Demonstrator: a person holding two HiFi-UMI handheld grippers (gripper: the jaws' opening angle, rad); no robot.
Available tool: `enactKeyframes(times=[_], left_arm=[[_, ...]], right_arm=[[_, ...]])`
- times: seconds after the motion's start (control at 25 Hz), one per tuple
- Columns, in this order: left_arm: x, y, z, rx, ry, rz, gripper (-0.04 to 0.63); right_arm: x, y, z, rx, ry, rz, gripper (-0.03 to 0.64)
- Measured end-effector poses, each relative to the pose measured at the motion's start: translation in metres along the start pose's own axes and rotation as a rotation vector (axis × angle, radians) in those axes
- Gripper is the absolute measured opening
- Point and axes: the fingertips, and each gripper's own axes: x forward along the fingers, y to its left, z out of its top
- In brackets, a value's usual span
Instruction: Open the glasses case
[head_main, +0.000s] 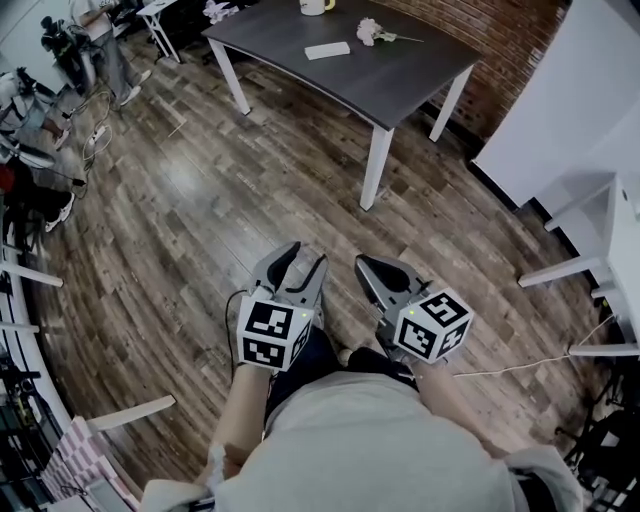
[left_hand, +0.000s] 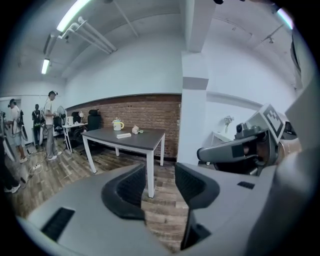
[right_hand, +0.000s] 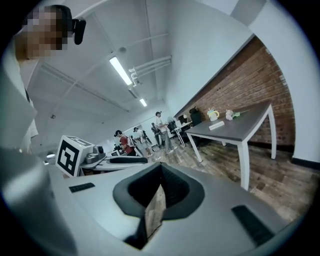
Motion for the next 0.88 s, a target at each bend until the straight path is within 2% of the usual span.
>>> enactKeyframes(times=[0.28,0.56,0.88], left_arm=[[0.043,0.086,0.035,-0.014,-0.01,0.018,0.178],[0.077,0.16,0.068,0.027,-0.029,0.003,0.178],[0.115,0.214,0.088,0.019,-0.061,-0.026,0.178]], right_arm=[[0.081,-0.034,0.05,-0.032,-0.01,-0.016,0.008],[0.159,-0.052,0.1,-0.05,-0.061,-0.029,0.008],[0.194,-0.084,0.118,-0.027,-0.071,-0.133,0.008]])
